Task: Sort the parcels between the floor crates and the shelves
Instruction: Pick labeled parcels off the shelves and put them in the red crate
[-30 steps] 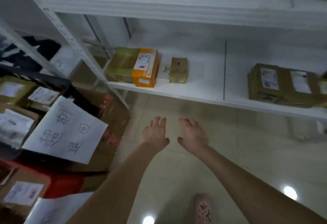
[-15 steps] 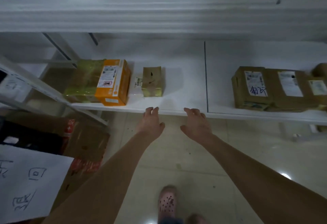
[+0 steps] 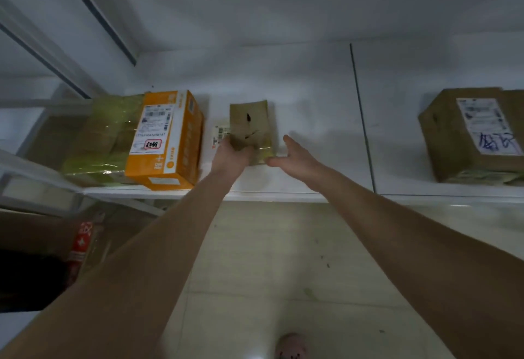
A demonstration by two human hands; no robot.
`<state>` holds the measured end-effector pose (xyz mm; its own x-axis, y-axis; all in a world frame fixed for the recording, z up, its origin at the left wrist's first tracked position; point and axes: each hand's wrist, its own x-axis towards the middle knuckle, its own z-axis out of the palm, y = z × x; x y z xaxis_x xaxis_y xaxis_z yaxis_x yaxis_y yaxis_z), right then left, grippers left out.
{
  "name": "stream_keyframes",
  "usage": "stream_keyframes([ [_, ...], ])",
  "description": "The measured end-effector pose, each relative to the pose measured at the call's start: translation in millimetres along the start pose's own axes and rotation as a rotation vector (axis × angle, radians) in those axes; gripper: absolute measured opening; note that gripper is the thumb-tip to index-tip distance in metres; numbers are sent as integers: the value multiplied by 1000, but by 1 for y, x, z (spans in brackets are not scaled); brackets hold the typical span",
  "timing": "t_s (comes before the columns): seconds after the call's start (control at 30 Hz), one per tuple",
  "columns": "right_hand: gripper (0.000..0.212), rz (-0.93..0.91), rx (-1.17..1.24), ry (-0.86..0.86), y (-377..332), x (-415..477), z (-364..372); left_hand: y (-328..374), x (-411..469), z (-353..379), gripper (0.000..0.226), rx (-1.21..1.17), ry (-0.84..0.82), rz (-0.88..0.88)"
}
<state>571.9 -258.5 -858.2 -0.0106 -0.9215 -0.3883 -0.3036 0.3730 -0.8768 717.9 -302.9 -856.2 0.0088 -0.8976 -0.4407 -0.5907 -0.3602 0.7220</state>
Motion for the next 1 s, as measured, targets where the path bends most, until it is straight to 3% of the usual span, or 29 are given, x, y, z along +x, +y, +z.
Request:
stream_keyframes([
  [0.1, 22, 74, 47, -14, 19, -6, -6, -7, -6, 19, 61, -26, -38, -27],
  [0.17, 53, 199, 60, 50, 34, -16, -14, -14, -16, 30, 57, 8, -61, -57],
  [0.23, 64, 306, 115, 106, 48, -31, -24, -17, -28, 40, 61, -41, -150, -142],
  [0.33, 58, 386, 239, 129, 58, -52, -37, -14, -51, 52, 54, -164, -271, -224],
  [0.47, 32, 399, 380, 122, 57, -80, -52, 3, -80, 57, 44, -255, -267, -171],
  [0.57, 30, 417, 484, 145, 49, -103, -68, 20, -102, 48, 43, -313, -294, -130],
  [0.67, 16, 486, 647, 181, 43, -129, -85, 35, -126, 40, 35, -448, -333, -202],
  [0.73, 24, 522, 681, 169, 41, -145, -96, 43, -139, 39, 25, -490, -358, -298],
  [0.83, 39, 530, 656, 118, 35, -161, -109, 52, -155, 41, 28, -494, -382, -341],
  [1.0, 25, 459, 729, 58, 31, -183, -123, 66, -174, 44, 43, -558, -403, -343],
])
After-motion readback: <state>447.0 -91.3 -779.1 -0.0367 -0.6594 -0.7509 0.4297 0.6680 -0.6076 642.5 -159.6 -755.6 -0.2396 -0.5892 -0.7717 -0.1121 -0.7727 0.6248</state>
